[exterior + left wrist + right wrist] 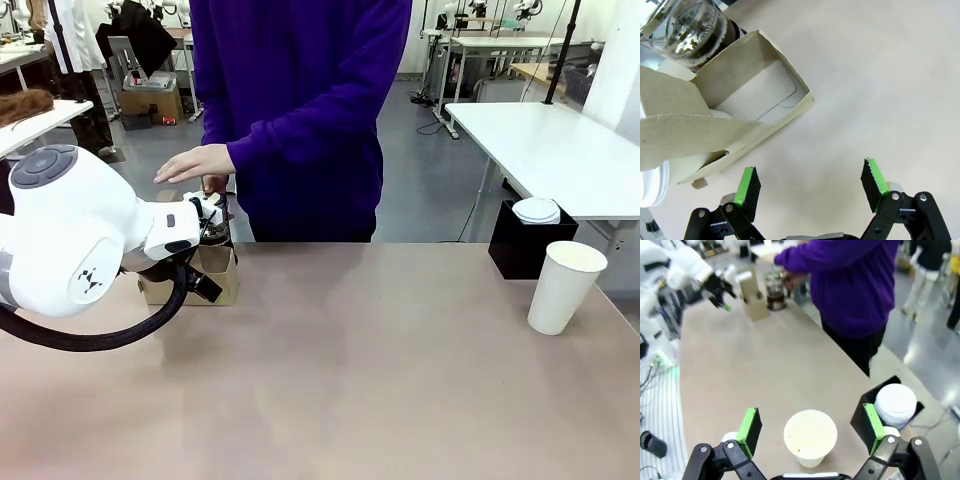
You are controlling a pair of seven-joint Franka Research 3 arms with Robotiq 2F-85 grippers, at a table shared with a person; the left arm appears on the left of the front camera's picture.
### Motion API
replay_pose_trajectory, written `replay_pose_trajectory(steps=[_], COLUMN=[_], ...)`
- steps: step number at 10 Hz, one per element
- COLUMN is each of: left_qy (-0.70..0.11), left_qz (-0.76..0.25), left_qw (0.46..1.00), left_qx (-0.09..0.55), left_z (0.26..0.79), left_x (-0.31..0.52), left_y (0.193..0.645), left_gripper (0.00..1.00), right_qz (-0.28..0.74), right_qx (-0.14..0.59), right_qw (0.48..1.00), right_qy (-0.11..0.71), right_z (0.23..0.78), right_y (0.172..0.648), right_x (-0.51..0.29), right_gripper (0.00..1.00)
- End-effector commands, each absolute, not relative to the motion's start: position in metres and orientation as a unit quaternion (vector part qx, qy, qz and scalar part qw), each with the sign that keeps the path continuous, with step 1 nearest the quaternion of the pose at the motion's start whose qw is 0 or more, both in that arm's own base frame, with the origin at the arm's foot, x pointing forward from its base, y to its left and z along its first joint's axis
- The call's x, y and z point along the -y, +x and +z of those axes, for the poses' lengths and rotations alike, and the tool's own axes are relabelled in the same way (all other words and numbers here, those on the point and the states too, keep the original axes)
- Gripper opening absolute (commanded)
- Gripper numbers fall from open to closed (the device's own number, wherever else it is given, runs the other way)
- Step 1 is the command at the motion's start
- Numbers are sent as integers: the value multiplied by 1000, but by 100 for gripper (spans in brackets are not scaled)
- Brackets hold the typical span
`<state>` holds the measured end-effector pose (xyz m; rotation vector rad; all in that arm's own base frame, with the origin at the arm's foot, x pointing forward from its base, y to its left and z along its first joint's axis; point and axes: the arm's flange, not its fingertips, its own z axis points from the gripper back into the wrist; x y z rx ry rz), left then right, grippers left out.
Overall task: Pour a drink into a cup and package it in a carrier.
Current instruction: Pick up the 600 ml Paper Cup and place it in the middle top area of the table.
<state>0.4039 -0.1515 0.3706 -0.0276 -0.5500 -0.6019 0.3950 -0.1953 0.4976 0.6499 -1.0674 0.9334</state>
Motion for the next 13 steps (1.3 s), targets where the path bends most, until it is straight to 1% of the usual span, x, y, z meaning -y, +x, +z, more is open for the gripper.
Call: replay_pose_trajectory(steps=[1,3,4,5,7,8,9,10,11,13], left_qy=[-14,-14,-14,-14,-14,-14,-14,-14,-14,-14], left_qz=[-293,-293,-293,-293,-293,-293,-293,-293,-293,-293], left_qw=[918,918,918,918,918,918,918,918,918,918], left_qx=[267,267,267,267,267,267,267,267,267,267], left_z=[371,371,371,371,371,371,371,371,371,371], left_x=[151,151,151,151,151,151,151,151,151,151], left_y=[404,404,404,404,404,404,404,404,404,404], left_gripper=[100,100,100,100,100,100,100,100,100,100], right_qz=[421,402,407,399,399,398,390,390,379,369], right_qx=[504,512,522,505,505,504,516,532,558,586], right_qw=[677,676,656,686,686,681,648,616,605,583], right_qy=[330,347,362,340,340,353,402,430,422,424], right_z=[448,420,417,420,420,405,385,361,345,321], right_y=[408,412,413,396,396,403,405,401,395,389], right_x=[208,213,208,214,214,211,215,218,220,222], right_gripper=[100,100,100,100,100,100,100,100,100,100])
